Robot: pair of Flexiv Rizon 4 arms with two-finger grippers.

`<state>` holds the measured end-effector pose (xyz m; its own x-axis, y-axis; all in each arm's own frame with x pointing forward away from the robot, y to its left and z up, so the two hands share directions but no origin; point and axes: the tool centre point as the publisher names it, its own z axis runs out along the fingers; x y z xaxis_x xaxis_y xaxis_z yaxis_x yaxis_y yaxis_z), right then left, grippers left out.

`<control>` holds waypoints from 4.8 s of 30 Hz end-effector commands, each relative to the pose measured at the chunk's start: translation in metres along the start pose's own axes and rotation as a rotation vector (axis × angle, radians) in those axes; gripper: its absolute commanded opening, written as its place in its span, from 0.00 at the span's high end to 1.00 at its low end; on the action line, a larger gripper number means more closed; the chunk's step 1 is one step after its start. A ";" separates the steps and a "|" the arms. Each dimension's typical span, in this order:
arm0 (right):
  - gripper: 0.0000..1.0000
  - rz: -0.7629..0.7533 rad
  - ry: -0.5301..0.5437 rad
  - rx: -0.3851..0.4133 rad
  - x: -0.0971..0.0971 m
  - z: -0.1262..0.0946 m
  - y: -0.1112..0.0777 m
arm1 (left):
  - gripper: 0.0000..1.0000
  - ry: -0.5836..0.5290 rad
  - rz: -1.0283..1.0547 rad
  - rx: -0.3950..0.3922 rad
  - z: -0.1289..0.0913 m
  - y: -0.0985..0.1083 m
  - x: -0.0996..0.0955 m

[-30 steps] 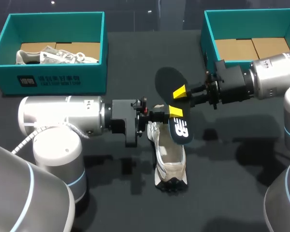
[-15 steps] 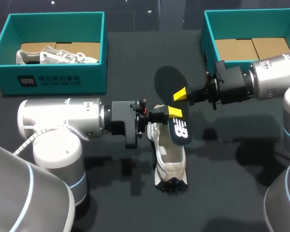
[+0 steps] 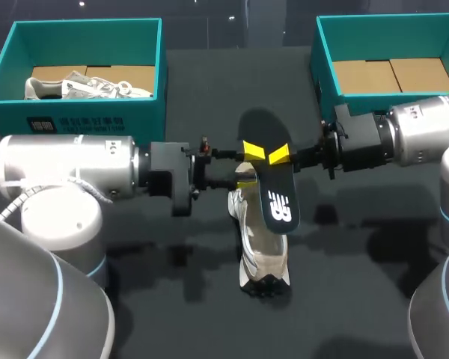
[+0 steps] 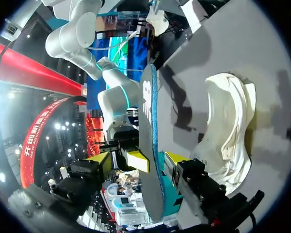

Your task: Take the shoe out of the shoebox, open the shoe tongue, remove and reinsert the insole, then place the shoe into the shoebox

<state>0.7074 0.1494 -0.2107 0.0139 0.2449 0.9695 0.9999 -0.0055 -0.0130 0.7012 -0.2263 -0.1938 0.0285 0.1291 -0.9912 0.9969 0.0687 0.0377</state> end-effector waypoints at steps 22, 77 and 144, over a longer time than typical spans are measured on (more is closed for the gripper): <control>1.00 0.029 0.051 0.002 -0.019 0.009 -0.022 | 0.00 0.343 -0.061 -0.026 -0.065 0.035 -0.022; 1.00 0.051 0.065 -0.014 -0.020 0.014 -0.035 | 0.00 1.092 -0.149 0.124 -0.010 0.071 -0.085; 1.00 0.051 0.065 -0.014 -0.020 0.014 -0.035 | 0.00 1.023 -0.199 0.051 0.001 0.073 -0.073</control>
<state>0.6730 0.1573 -0.2330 0.0642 0.1780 0.9819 0.9978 -0.0270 -0.0603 0.7860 -0.2621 -0.1096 -0.1749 0.9667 -0.1868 0.9767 0.1465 -0.1566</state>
